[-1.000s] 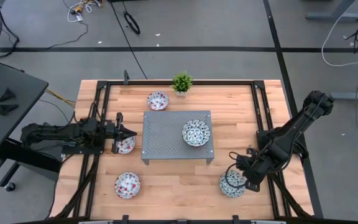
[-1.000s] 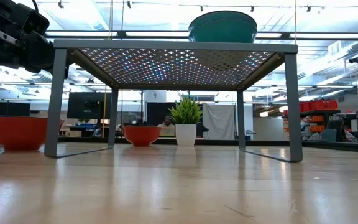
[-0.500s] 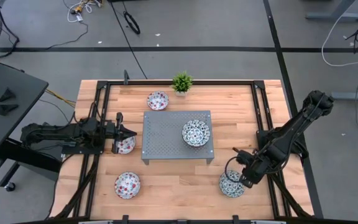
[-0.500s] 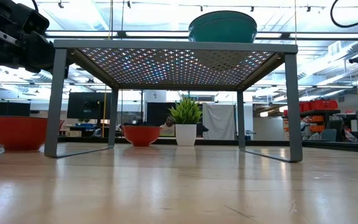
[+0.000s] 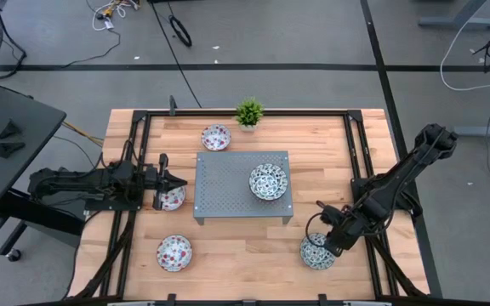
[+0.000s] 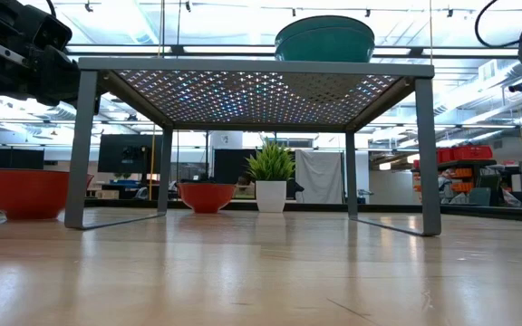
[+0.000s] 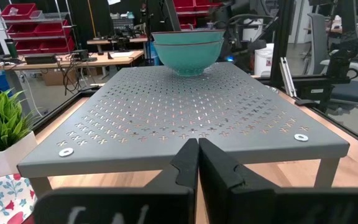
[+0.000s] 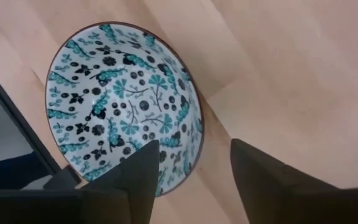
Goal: Pick & Place Mini bowls
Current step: Stack the blue patterned bowl on the other blue patterned bowls on the shelf
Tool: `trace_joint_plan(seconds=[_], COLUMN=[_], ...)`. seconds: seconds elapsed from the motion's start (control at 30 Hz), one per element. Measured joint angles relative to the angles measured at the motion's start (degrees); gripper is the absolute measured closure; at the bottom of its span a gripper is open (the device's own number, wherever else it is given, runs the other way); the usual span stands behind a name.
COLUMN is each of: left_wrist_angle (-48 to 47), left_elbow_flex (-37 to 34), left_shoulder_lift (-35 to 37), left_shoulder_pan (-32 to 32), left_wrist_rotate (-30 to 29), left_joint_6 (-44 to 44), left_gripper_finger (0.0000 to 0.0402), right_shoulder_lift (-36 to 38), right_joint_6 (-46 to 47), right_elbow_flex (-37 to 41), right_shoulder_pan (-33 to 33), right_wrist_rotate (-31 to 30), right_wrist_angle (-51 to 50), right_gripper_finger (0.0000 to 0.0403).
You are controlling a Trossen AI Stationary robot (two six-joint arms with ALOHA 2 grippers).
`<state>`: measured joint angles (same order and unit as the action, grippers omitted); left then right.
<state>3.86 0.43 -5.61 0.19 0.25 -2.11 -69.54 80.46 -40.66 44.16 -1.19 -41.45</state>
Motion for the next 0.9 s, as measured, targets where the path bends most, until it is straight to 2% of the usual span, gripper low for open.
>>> trace_joint_plan(seconds=[0.13,0.4,0.63,0.9], left_wrist_angle=[0.0,0.0,0.0,0.0], left_elbow_flex=[0.0,0.0,0.0,0.0], left_shoulder_lift=[0.0,0.0,0.0,0.0], left_shoulder_pan=[0.0,0.0,0.0,0.0], left_wrist_rotate=[0.0,0.0,0.0,0.0], left_joint_6=[0.0,0.0,0.0,0.0], left_gripper_finger=[0.0383,0.0383,0.0383,0.0383], right_shoulder_lift=[-0.1,-0.1,-0.2,-0.2], right_joint_6=[-1.0,-3.0,-4.4,-6.2], right_elbow_flex=[1.1,1.2,5.4,5.6], right_shoulder_pan=[-0.1,-0.1,-0.3,-0.3], right_wrist_rotate=[-0.6,-5.8,-5.6,-5.8], right_wrist_angle=[1.4,1.1,6.9,7.1], right_gripper_finger=[0.0199,0.0199,0.0199,0.0202])
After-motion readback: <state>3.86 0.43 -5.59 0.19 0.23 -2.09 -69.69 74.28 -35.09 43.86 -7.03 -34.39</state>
